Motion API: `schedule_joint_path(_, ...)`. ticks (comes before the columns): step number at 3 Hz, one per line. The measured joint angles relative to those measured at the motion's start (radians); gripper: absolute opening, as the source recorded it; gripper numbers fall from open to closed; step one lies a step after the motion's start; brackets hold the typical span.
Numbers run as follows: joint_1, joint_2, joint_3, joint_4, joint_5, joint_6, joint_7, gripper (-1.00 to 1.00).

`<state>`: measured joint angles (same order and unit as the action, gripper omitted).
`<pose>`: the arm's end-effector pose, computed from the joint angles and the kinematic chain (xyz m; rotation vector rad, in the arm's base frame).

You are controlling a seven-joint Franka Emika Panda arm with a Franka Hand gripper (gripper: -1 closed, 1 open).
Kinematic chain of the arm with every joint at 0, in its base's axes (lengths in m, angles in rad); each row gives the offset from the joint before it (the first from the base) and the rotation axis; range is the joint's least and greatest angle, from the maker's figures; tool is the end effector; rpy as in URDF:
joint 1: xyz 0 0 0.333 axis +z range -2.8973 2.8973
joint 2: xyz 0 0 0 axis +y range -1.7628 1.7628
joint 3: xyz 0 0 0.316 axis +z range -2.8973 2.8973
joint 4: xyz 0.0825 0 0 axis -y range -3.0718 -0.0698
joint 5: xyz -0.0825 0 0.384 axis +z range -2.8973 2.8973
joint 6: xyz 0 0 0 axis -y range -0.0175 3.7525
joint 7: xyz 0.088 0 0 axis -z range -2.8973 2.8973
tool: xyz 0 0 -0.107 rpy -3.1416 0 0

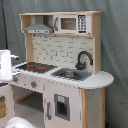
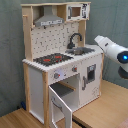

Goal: Play with the kitchen

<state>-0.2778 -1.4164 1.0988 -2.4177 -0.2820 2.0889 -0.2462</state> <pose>0.1831 0.3570 0.5397 1.5104 0.7349 0.6937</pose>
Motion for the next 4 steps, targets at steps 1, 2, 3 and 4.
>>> schedule_joint_path(1,-0.071,0.028,-0.027,0.042,0.079,0.018,0.012,1.00)
schedule_joint_path(2,-0.134,0.056,-0.044,0.090,0.146,0.027,0.018,1.00)
schedule_joint_path(3,-0.204,0.089,-0.061,0.151,0.214,0.031,0.020,1.00)
schedule_joint_path(4,-0.278,0.126,-0.076,0.218,0.280,0.036,0.020,1.00)
